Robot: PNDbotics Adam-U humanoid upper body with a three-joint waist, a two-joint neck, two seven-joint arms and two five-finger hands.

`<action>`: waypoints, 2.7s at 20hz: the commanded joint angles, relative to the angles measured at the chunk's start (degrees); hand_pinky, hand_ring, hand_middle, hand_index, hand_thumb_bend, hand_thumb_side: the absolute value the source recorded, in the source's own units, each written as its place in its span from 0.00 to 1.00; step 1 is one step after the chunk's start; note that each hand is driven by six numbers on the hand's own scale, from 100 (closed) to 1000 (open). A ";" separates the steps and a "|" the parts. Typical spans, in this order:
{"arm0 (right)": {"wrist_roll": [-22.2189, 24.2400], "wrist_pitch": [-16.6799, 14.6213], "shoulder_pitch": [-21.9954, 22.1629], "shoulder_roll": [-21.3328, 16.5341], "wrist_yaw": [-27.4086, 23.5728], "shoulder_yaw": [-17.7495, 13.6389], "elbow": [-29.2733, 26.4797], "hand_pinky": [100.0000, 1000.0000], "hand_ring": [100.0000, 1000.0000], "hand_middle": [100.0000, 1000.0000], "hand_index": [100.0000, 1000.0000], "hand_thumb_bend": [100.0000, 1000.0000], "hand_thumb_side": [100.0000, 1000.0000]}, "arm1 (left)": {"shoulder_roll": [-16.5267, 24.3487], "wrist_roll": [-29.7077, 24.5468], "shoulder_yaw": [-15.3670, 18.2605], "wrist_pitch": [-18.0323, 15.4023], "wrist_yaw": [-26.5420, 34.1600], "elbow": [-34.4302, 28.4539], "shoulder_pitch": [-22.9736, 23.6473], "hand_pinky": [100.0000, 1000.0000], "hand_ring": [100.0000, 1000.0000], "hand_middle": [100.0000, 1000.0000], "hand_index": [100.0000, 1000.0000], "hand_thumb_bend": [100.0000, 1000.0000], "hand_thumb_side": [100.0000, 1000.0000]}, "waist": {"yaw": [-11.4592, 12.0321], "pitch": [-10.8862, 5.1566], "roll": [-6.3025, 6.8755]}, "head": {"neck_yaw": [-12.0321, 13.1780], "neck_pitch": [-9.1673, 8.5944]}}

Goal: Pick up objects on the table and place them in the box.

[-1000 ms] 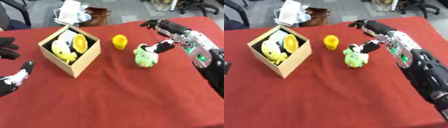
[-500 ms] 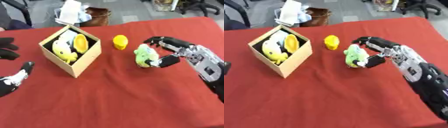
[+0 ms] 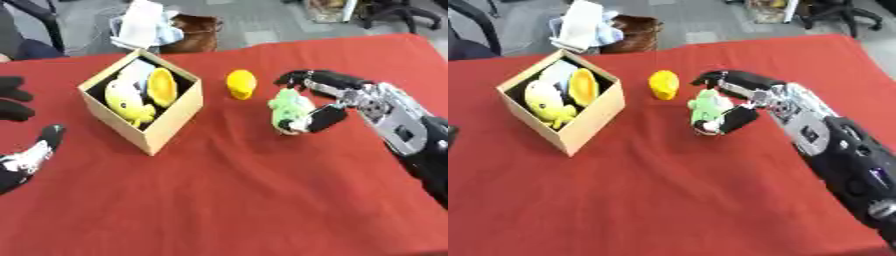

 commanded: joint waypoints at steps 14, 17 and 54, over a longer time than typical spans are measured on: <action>-6.87 -3.22 -4.78 -0.08 6.54 -4.91 -0.09 0.52 0.41 0.28 0.44 0.03 0.00 | 1.00 0.15 0.49 0.03 -0.16 -0.42 0.06 0.61 0.57 0.58 0.79 0.39 0.21 | -0.37 -0.93 -0.46 | -0.41 -0.62; -9.73 -1.94 -7.95 -0.44 5.81 -3.88 -3.39 0.51 0.41 0.27 0.44 0.02 0.00 | 1.08 0.21 0.54 0.05 -0.16 -0.52 0.01 0.61 0.57 0.58 0.79 0.39 0.20 | -0.29 -0.95 -0.47 | -0.45 -0.76; -18.14 -10.63 -27.04 22.80 26.27 -4.23 21.83 0.80 0.86 0.92 0.95 0.37 0.43 | -0.61 -1.45 -1.14 -0.64 1.46 -1.38 -2.73 0.60 0.56 0.58 0.79 0.40 0.19 | 6.92 -0.91 -0.17 | -5.81 -1.59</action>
